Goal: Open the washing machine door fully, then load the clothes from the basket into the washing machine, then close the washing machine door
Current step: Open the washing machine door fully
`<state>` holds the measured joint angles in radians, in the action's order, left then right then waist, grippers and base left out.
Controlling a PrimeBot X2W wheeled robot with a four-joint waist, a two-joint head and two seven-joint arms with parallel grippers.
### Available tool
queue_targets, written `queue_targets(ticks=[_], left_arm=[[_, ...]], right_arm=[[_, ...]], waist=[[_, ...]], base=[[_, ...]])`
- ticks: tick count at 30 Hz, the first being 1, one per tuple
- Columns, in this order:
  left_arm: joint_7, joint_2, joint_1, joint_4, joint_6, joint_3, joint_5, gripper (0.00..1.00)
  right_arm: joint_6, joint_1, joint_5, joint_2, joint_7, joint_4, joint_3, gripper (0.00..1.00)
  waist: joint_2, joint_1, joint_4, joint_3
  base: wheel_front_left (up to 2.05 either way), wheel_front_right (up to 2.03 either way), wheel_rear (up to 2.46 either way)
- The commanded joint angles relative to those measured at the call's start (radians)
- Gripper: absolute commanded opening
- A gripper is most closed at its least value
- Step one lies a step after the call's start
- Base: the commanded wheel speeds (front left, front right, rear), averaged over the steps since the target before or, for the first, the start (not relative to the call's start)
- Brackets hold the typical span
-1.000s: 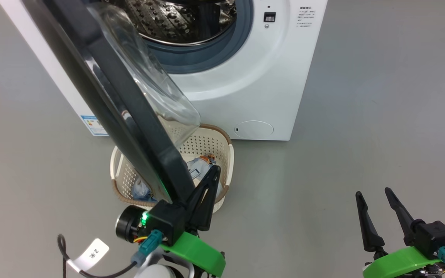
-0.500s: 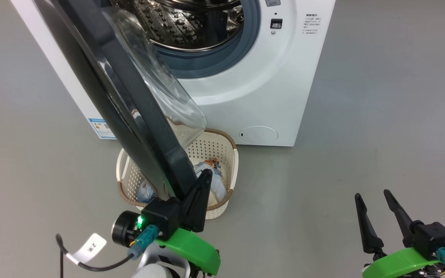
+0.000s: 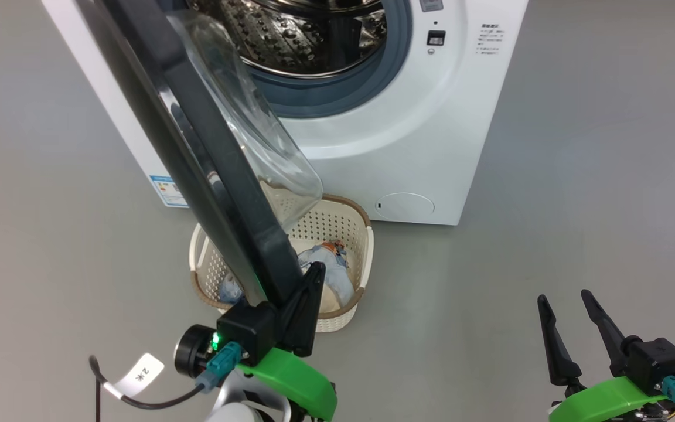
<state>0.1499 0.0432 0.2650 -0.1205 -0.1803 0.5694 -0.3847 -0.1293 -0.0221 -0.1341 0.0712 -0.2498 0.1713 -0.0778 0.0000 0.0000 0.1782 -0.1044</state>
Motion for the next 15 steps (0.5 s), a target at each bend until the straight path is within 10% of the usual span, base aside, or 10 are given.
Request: queue_targets(ticks=[1, 15], left_arm=[[0.001, 0.025, 0.009, 0.016, -0.016, -0.054, -0.006, 0.00], [-0.010, 0.046, -0.023, 0.066, -0.039, -0.049, -0.006, 0.00]], right_arm=[[-0.001, -0.014, -0.012, 0.013, -0.012, -0.022, 0.028, 1.00], [-0.001, -0.014, -0.016, 0.019, -0.012, -0.022, 0.032, 1.00]], waist=[[0.0000, 0.0000, 0.012, 0.000], [0.0000, 0.0000, 0.055, -0.004]], base=[[0.00, 0.00, 0.00], [0.00, 0.00, 0.00]])
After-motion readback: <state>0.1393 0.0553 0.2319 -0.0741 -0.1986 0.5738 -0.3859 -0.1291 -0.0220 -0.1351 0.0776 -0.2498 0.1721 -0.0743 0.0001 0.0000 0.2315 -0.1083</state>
